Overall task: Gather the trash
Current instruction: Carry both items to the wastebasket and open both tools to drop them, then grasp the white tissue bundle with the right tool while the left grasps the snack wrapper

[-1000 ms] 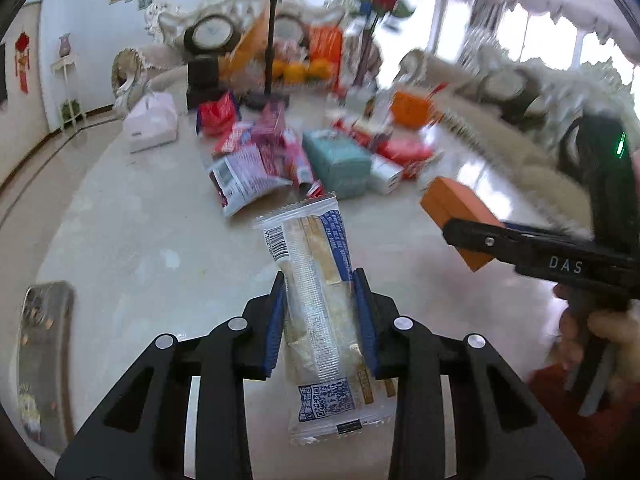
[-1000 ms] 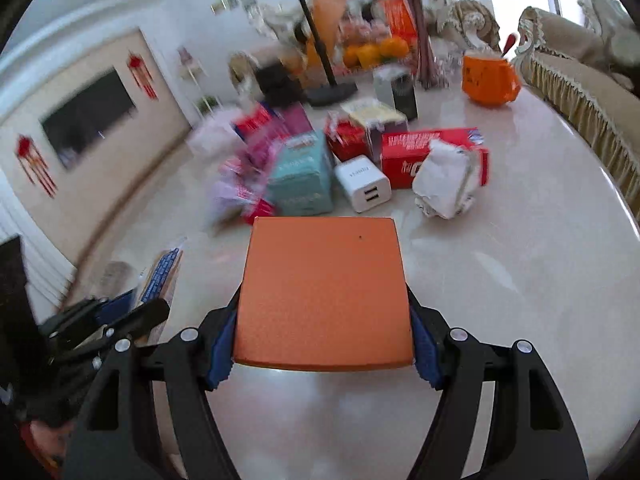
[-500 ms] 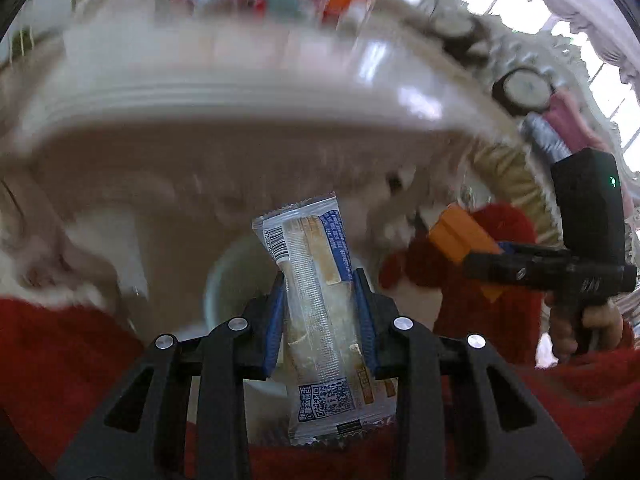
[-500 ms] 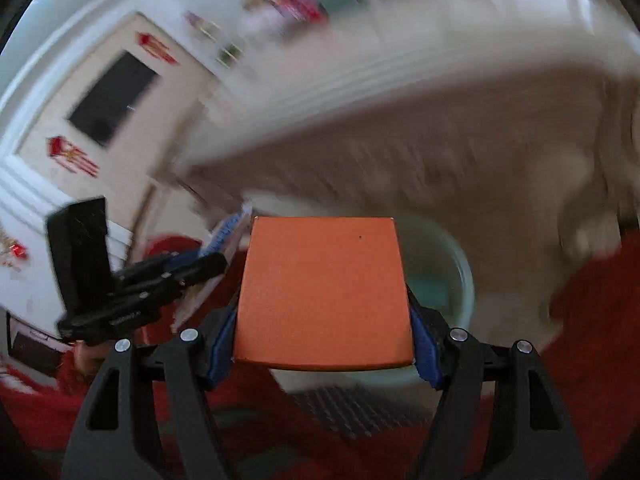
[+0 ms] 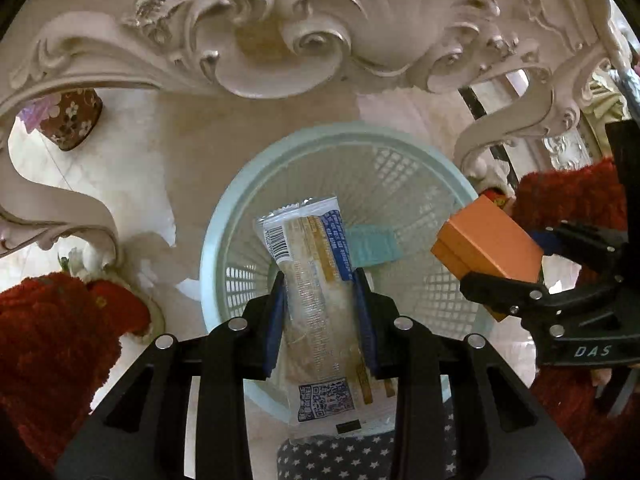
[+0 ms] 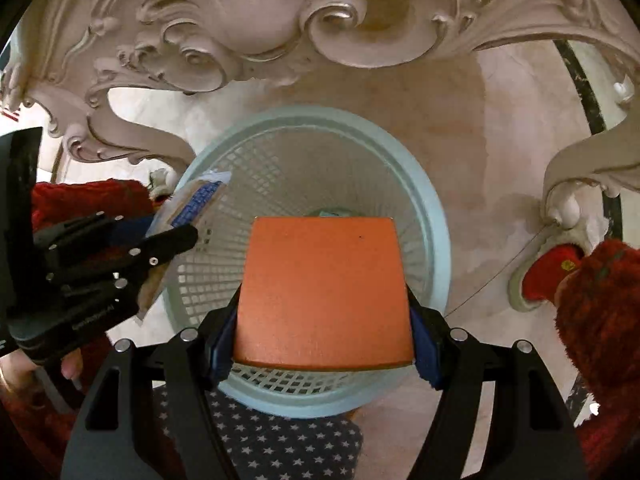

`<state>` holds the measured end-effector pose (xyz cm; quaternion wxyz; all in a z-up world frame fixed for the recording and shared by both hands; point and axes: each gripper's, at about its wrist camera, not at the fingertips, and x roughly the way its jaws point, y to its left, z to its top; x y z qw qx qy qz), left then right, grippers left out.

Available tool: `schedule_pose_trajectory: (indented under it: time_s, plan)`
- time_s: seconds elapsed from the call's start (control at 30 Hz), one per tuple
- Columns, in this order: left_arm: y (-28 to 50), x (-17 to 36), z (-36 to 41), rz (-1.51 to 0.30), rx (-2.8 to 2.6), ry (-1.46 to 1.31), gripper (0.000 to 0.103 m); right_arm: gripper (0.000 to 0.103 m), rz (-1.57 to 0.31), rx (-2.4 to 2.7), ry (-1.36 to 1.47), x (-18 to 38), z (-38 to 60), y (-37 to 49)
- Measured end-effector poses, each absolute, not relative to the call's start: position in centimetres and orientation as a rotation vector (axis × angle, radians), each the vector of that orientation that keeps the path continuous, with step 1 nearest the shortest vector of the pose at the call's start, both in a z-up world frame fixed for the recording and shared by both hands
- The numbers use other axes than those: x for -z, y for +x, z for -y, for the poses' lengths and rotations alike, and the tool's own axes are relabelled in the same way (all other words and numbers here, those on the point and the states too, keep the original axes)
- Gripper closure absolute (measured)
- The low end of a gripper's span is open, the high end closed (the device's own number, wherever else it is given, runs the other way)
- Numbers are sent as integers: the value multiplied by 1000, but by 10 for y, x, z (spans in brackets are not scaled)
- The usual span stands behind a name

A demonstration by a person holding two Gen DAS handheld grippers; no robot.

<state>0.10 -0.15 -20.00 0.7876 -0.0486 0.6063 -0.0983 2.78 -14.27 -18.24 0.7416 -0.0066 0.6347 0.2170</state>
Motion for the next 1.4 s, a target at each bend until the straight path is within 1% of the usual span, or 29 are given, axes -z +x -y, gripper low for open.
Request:
schedule_pose_trajectory:
  time_s: [0.1,0.13,0.17,0.2,0.23,0.3,0.33,0.53,0.8,0.93,1.03,1.1,1.13,1.2,1.23,1.27,1.33,1.4]
  plan:
    - [3,202,3,-1318,220,-107,70,35,-1394,-465,-10,190,151,26]
    - [3,206,6,-1337,226,-104,66,35,-1394,-462,-9,190,151,26]
    - [3,210,5,-1355,227,-99,58,35,-1395,-460,-7,189,158,25]
    - [4,214,7,-1371,215,-86,30,34,-1399,-456,-7,190,158,27]
    - [4,214,5,-1371,204,-75,21,29,-1401,-451,-11,192,159,27]
    - [3,213,6,-1365,205,-60,21,21,-1399,-435,-18,194,160,27]
    - [4,213,7,-1364,206,-63,21,19,-1396,-431,-15,193,164,29]
    - [5,218,4,-1380,197,-68,21,19,-1399,-394,25,196,176,35]
    - [4,222,6,-1399,203,-58,21,19,-1410,-397,9,199,172,34]
    - [-1,209,7,-1364,236,-62,21,19,-1385,-436,28,184,173,27]
    - [-13,174,0,-1286,281,-99,21,19,-1321,-506,22,148,175,12]
    - [-25,132,-10,-1210,332,-136,21,19,-1264,-573,0,114,178,-2]
    - [-30,114,-14,-1175,344,-136,21,19,-1211,-607,-12,89,181,-10]
    - [-42,57,-24,-1062,380,-105,21,19,-1098,-643,-21,44,189,-20]
    - [-43,37,-30,-1017,392,-103,21,19,-1018,-650,-7,17,196,-21]
    - [-43,9,-40,-940,393,-104,21,19,-952,-651,15,-3,203,-19]
    - [-29,-29,-59,-828,337,-102,21,19,-823,-597,43,-40,215,-4]
    - [-7,-48,-72,-772,249,-90,21,19,-719,-528,57,-64,224,17]
